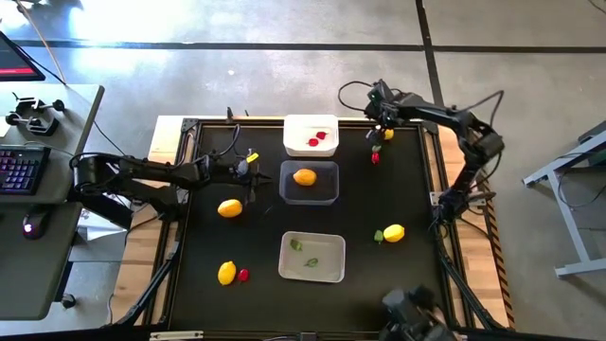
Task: Sort produce into baskets
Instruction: Put the yellow lemon into the transparent bin
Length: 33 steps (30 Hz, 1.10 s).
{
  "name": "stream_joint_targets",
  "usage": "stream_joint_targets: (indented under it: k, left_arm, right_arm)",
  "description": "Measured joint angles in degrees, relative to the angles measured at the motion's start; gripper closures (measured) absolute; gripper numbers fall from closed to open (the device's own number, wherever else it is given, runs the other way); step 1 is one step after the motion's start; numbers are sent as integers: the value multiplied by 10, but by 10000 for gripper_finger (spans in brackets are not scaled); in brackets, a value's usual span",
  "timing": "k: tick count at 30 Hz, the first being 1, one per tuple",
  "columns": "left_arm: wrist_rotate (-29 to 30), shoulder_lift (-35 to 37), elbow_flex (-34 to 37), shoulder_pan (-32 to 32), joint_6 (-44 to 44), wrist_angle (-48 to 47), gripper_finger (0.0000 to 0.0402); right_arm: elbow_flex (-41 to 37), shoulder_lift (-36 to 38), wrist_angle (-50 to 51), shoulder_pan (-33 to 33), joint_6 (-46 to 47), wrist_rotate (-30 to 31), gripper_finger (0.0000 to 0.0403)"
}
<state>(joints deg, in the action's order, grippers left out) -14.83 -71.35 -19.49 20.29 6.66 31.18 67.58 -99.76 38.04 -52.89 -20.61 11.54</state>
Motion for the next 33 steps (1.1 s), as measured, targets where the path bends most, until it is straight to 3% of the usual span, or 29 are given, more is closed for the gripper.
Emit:
stream_joint_targets:
  k: [6,12,19,26,33]
  left_arm:
    - [0,0,0,0,0,-5,401]
    - [0,0,0,0,0,-5,401]
    - [0,0,0,0,-4,-5,401]
    - [0,0,0,0,-4,-5,401]
    - [5,0,-1,0,4,-13,401]
  right_arm:
    - [62,-59,64,-17,-13,9,105]
    - [71,-86,88,-29,-9,17,110]
    - [66,-93,116,-30,-9,20,165]
    - [66,-71,144,-23,-4,22,240]
    - [66,4,200,22,63,23,238]
